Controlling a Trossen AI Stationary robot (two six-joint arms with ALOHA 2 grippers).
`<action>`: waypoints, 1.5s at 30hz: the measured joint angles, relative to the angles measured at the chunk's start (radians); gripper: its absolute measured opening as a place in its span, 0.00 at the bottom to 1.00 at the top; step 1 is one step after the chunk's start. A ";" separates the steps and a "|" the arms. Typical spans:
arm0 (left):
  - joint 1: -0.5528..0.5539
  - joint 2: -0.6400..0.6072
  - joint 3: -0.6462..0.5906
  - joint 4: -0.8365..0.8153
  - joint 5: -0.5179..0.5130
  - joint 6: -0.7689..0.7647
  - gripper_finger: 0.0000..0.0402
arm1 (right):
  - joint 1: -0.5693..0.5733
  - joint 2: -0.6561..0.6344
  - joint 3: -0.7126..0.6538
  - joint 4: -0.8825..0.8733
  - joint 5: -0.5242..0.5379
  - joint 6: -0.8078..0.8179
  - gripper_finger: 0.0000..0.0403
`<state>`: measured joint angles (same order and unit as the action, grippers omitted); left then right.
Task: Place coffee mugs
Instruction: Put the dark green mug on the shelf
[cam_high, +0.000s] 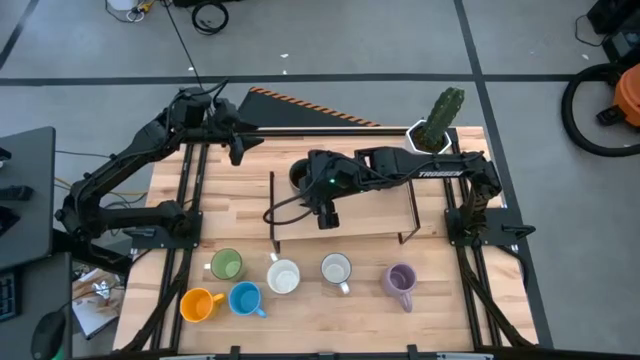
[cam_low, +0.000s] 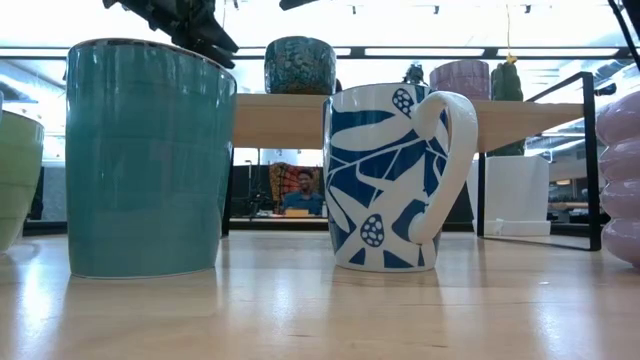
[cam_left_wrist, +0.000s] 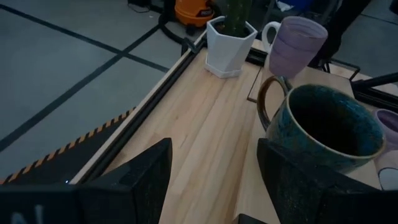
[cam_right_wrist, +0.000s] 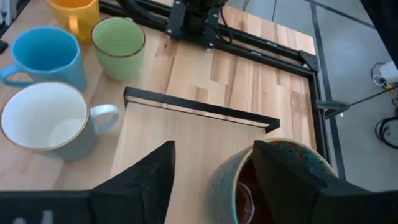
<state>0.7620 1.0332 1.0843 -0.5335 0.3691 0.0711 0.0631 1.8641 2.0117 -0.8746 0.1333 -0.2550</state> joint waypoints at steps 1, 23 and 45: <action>0.000 0.000 0.000 -0.002 0.000 0.000 0.60 | 0.000 0.000 0.000 -0.002 0.000 -0.010 0.57; 0.000 0.001 0.000 -0.051 -0.007 0.004 0.60 | -0.060 0.082 -0.001 -0.116 0.080 -0.108 0.61; 0.000 0.001 0.000 -0.063 -0.009 0.001 0.60 | -0.066 0.080 0.000 -0.216 0.046 -0.147 0.29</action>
<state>0.7620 1.0340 1.0843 -0.5968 0.3599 0.0726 -0.0025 1.9442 2.0117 -1.0908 0.1792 -0.4019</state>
